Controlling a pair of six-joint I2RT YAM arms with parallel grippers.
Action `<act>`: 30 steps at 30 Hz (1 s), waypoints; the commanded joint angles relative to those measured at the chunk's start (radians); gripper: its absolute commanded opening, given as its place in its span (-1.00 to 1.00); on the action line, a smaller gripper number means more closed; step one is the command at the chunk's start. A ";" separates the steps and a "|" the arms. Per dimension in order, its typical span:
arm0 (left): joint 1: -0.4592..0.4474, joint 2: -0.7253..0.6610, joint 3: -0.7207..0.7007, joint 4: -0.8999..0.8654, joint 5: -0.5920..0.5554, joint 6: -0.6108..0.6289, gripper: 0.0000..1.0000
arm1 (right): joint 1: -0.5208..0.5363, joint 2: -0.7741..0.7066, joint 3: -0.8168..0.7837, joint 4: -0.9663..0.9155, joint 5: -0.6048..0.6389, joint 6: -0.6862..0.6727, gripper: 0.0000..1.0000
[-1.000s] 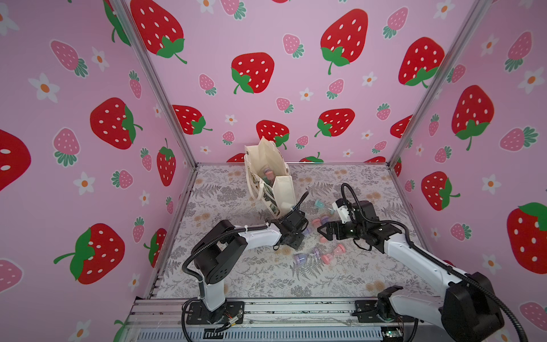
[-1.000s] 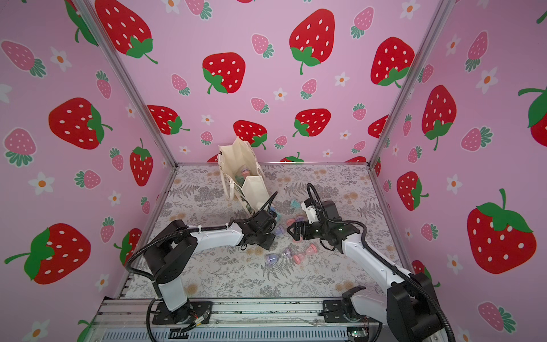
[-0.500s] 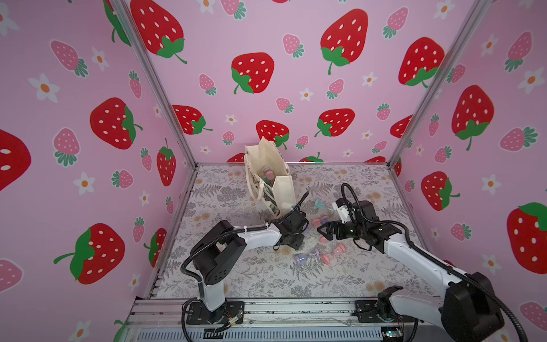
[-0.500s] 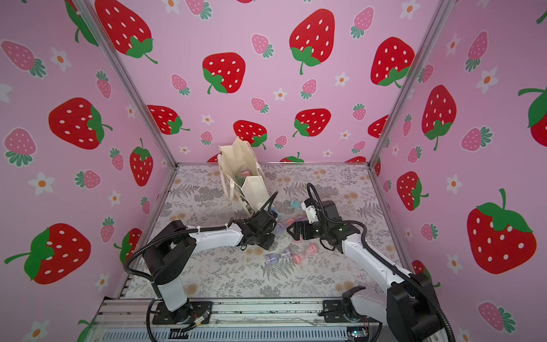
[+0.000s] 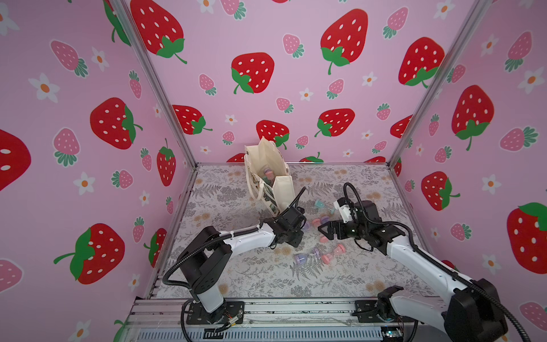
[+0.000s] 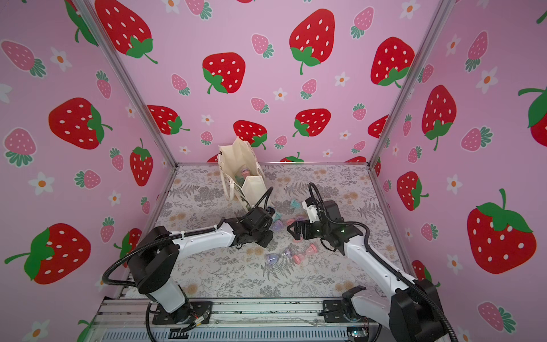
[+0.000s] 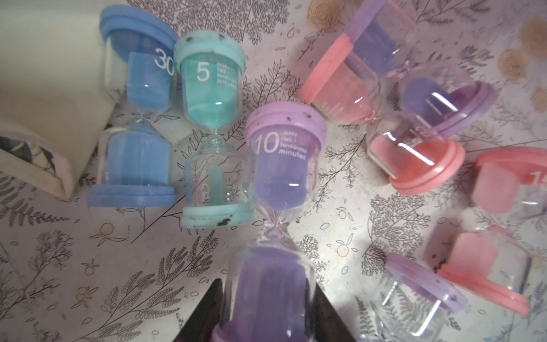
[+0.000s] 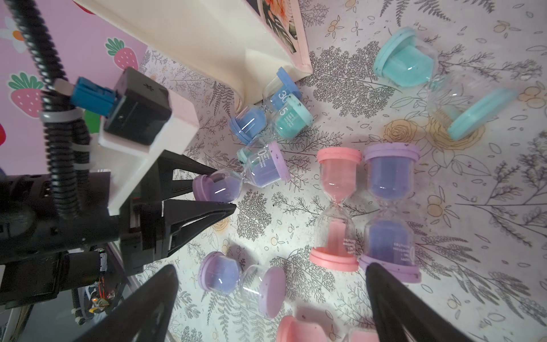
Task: Put the hourglass into the canvas bag
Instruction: Pick up the hourglass from the center of the board, then place the hourglass in the canvas bag.
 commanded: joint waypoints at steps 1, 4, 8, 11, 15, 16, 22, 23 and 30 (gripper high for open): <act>-0.003 -0.057 -0.015 -0.022 0.015 -0.013 -0.13 | -0.003 -0.029 0.042 -0.034 0.000 -0.001 0.99; -0.002 -0.102 -0.020 -0.023 0.027 -0.026 -0.14 | -0.003 -0.048 0.062 -0.050 -0.002 -0.003 0.99; 0.003 -0.162 -0.005 -0.055 0.039 -0.039 -0.15 | -0.003 -0.075 0.088 -0.072 -0.001 -0.004 0.99; 0.009 -0.218 0.007 -0.075 0.049 -0.049 -0.15 | -0.003 -0.086 0.117 -0.089 -0.008 -0.011 0.99; 0.027 -0.303 0.028 -0.099 0.063 -0.076 -0.17 | -0.003 -0.089 0.154 -0.095 -0.015 -0.021 0.99; 0.031 -0.322 0.040 -0.106 0.063 -0.082 -0.17 | -0.003 -0.087 0.162 -0.094 -0.018 -0.023 0.99; 0.069 -0.409 0.128 -0.188 0.023 -0.122 -0.25 | -0.003 -0.059 0.214 -0.057 -0.043 -0.017 0.99; 0.076 -0.421 0.145 -0.202 0.006 -0.127 -0.25 | -0.003 -0.052 0.223 -0.045 -0.051 -0.012 0.99; 0.132 -0.438 0.282 -0.270 -0.057 -0.163 -0.28 | -0.003 0.011 0.294 0.022 -0.116 0.014 0.99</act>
